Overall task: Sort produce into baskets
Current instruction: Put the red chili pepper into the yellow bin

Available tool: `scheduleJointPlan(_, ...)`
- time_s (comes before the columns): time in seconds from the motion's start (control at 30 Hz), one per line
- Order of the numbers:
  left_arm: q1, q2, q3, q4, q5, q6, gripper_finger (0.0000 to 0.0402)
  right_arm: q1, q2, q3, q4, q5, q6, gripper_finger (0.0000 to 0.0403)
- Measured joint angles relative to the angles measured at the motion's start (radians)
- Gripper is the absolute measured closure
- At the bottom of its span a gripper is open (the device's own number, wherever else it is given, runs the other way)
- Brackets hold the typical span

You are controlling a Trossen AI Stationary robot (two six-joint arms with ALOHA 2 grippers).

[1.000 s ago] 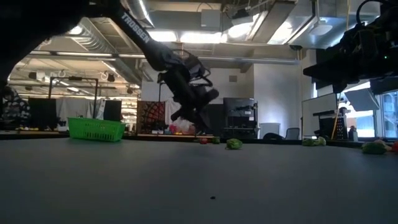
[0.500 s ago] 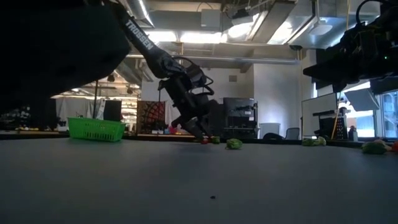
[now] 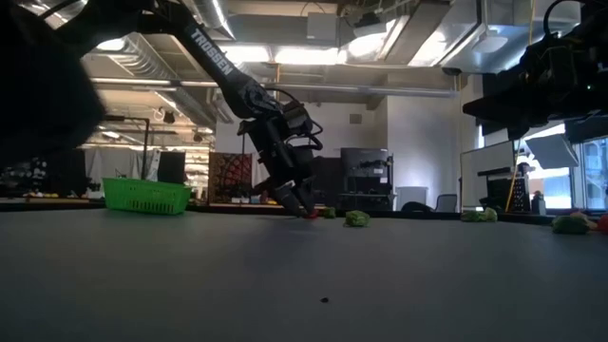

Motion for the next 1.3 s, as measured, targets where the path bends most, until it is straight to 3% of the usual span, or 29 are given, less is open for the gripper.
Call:
scheduleJointPlan(0.47, -0.007, -0.042, 0.000, -0.247, -0.104, -0.019, 0.0222, 0.000, 0.000, 0.000, 0.003, 0.000, 0.000, 0.0386)
scheduleJointPlan(0.83, -0.067, -0.030, -0.001, -0.027, -0.140, 0.101, 0.0222, 0.000, 0.000, 0.000, 0.003, 0.001, 0.000, 0.0386)
scheduleJointPlan(1.07, -0.063, -0.013, -0.001, -0.018, -0.156, 0.105, 0.0222, 0.000, 0.010, 0.000, 0.001, 0.000, 0.001, 0.0386)
scheduleJointPlan(1.17, -0.051, -0.013, -0.001, -0.019, -0.112, 0.106, 0.0230, 0.000, 0.013, 0.000, 0.001, -0.001, 0.001, 0.0386)
scheduleJointPlan(1.3, -0.019, -0.004, -0.001, -0.021, -0.012, 0.078, 0.0276, 0.000, 0.013, 0.000, 0.003, -0.001, 0.001, 0.0386)
